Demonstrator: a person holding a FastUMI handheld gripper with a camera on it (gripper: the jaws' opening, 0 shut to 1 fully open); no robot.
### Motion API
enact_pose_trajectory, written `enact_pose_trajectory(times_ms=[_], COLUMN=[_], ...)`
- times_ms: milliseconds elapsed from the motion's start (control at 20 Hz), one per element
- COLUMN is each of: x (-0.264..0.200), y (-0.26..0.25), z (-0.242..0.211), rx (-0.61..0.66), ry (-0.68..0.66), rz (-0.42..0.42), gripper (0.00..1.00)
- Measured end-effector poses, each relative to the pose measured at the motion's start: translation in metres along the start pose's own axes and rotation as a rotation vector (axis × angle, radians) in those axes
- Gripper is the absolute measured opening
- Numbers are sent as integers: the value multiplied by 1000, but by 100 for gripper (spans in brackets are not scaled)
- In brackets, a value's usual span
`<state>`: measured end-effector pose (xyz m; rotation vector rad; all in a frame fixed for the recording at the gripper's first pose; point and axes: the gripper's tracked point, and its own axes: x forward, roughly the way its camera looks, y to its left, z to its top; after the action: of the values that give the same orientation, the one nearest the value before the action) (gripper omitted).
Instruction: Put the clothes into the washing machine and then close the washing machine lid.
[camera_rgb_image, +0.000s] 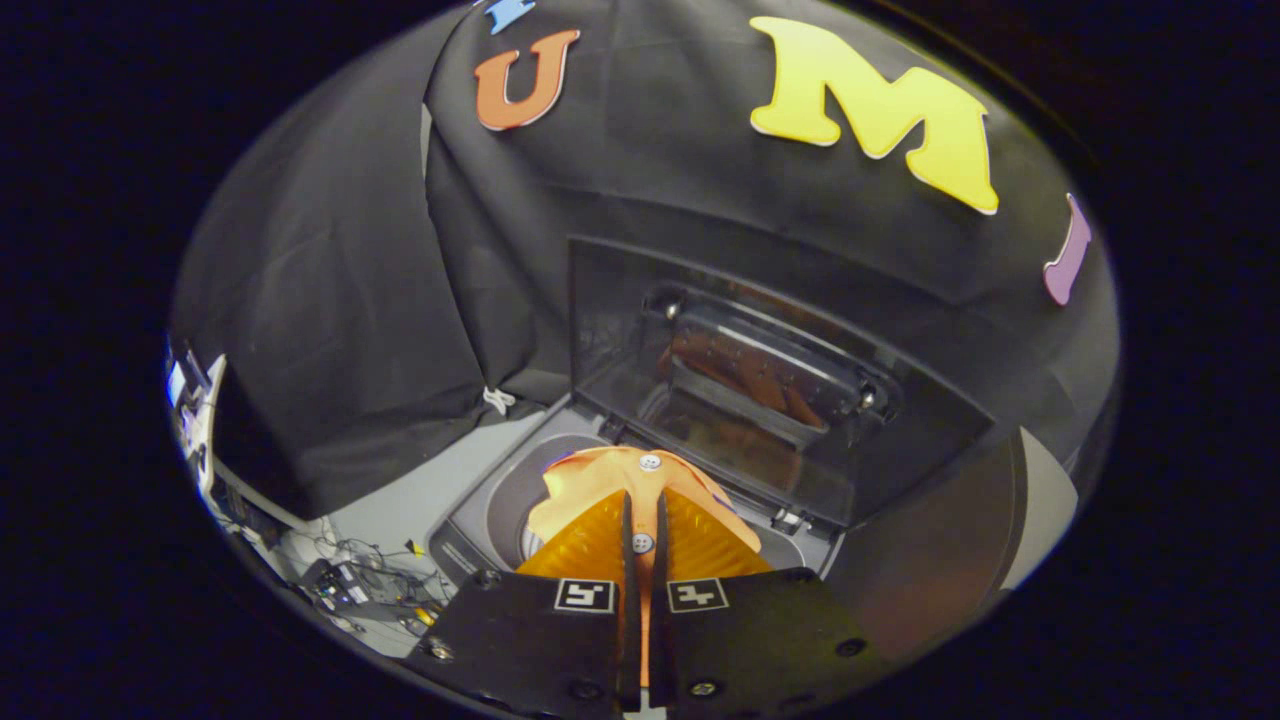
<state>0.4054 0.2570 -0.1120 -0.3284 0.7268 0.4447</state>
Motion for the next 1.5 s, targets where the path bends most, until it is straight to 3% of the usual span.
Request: enact_pose_trajectory(times_ms=[700,1350,1450,1500], x=[67,74,78,81], y=[-3,-7,-13,-7], z=[-69,-80,-83,-91], rx=[180,214,212,234], ry=[159,181,182,210], rz=[-44,-53,-85,-56], gripper=[6,6,6,7])
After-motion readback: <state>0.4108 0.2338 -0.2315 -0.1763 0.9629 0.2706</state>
